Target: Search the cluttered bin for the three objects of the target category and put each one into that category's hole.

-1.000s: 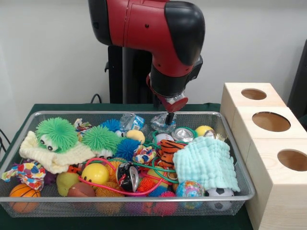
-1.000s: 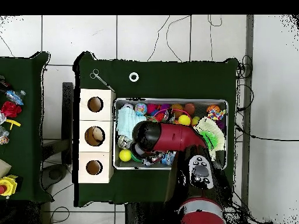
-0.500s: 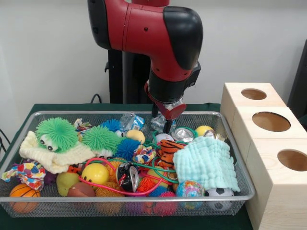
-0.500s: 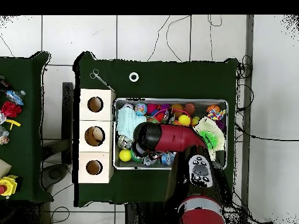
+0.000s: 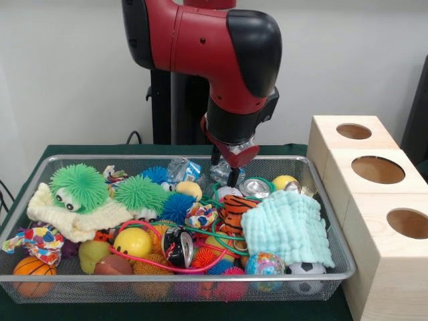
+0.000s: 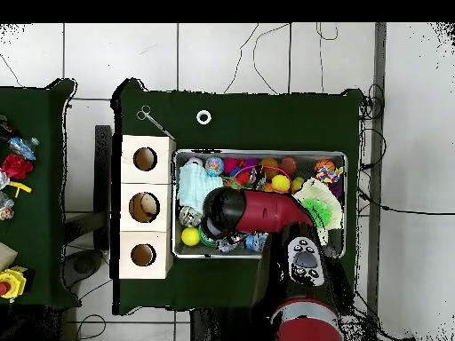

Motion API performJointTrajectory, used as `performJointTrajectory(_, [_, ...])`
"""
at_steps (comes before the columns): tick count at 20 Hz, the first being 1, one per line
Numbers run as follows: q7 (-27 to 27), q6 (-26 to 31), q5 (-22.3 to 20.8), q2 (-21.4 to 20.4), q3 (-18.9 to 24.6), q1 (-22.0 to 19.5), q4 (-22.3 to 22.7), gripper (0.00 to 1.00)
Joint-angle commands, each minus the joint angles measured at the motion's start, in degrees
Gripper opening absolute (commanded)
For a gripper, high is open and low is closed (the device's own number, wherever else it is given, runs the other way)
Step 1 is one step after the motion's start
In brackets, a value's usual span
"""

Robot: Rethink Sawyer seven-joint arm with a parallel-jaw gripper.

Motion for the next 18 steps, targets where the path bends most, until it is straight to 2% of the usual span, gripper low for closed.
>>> performJointTrajectory(1, [2.00, -1.69, 1.23, 0.56, 2.96, -0.13, 5.10, 1.00])
performJointTrajectory(9, [2.76, -0.71, 2.53, 0.35, 3.48, 0.08, 6.03, 1.00])
performJointTrajectory(18, [7.25, -9.47, 4.42, 6.31, 4.43, 2.35, 8.49, 1.00])
